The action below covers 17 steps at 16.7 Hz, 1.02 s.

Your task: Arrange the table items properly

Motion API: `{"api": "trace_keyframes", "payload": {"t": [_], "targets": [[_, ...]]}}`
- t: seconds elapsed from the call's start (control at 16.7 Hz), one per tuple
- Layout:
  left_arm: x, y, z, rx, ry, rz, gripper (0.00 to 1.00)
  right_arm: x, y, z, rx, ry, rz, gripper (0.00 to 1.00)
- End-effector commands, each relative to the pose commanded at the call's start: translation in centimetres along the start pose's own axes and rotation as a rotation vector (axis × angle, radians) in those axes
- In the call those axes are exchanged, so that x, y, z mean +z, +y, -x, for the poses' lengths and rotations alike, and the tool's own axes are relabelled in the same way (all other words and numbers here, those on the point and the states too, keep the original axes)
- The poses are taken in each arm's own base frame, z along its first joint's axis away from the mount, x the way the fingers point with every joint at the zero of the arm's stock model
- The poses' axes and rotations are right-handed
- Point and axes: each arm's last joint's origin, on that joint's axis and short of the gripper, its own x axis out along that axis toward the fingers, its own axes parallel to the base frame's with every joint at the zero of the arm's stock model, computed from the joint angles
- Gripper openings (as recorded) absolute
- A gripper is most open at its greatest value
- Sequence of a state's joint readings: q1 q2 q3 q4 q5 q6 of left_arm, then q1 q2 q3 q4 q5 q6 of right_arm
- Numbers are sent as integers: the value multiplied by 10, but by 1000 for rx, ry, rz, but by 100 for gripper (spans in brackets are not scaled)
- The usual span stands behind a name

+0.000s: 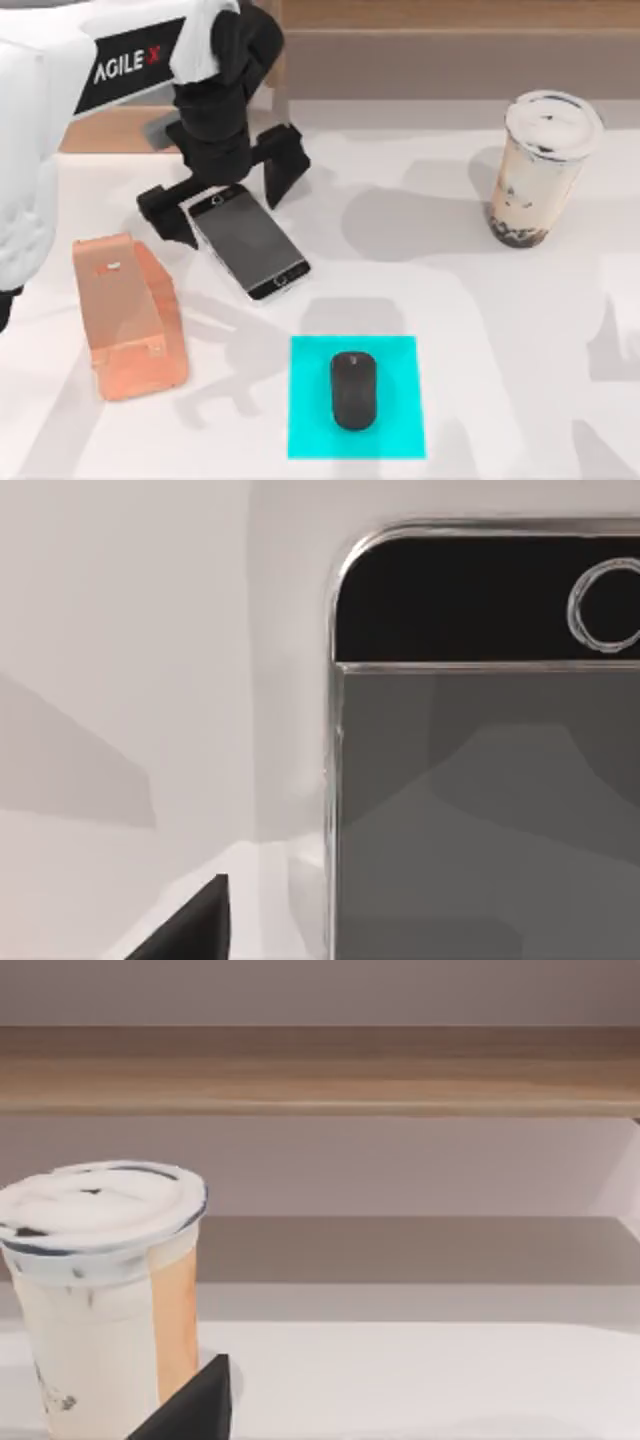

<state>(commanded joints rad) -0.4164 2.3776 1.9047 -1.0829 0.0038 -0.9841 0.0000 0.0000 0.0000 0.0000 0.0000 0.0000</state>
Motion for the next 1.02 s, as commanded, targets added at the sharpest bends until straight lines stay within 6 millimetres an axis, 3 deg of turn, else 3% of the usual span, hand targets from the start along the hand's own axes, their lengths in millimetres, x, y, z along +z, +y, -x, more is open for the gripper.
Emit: {"api": "trace_keyframes", "payload": {"t": [0.18,0.42,1.02], "targets": [[-17,-7,-16,11,9,0,100,0,0,0,0,0,0,100],[-17,-7,-17,12,9,2,100,0,0,0,0,0,0,100],[-17,-7,-17,12,9,2,25,0,0,0,0,0,0,100]]}}
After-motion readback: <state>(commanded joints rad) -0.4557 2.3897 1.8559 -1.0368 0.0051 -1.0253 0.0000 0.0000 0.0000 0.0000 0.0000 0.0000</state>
